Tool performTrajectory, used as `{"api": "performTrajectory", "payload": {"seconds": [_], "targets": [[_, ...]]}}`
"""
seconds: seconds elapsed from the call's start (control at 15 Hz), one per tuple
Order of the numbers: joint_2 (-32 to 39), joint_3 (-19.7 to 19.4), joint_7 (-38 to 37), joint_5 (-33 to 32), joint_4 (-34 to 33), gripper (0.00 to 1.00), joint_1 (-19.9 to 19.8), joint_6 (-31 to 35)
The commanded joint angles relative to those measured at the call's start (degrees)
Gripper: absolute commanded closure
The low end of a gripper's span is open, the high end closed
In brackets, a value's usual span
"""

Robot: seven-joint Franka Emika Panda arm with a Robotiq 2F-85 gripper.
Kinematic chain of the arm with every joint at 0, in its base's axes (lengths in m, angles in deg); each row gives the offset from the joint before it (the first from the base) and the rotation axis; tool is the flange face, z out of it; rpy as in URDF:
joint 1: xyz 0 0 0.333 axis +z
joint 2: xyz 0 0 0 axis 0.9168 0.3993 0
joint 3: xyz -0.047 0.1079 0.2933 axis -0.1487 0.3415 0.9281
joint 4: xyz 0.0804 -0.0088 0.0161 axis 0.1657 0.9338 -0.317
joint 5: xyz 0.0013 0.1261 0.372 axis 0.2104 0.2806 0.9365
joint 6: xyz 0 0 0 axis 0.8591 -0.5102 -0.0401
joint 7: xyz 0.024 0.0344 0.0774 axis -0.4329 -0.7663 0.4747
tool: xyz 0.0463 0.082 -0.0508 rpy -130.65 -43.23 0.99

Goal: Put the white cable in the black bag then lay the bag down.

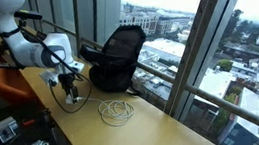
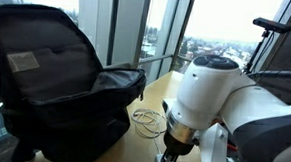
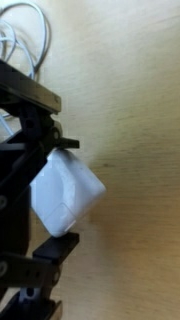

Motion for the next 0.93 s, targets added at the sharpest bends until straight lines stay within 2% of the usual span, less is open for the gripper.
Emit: {"api": "performTrajectory", "payload": {"seconds": [0.0, 0.13, 0.33, 0.47, 0.67, 0.87], "targets": [[-13.19, -4.31, -4.37, -8.24, 4.21, 0.42, 2.92, -6.65], [-19.32, -3.39, -7.90, -15.25, 4.34, 0.42, 1.18, -11.38], [-28.68, 2.98, -9.34, -21.50, 3.84, 0.42, -5.24, -19.39], [-34.02, 7.57, -7.03, -20.94, 2.61, 0.42, -9.53, -23.39], [-40.89, 12.74, -1.02, -16.64, -0.41, 0.42, -14.53, -27.88], [-41.77, 16.55, 3.87, -14.10, -7.52, 0.42, -17.87, -29.76]]}}
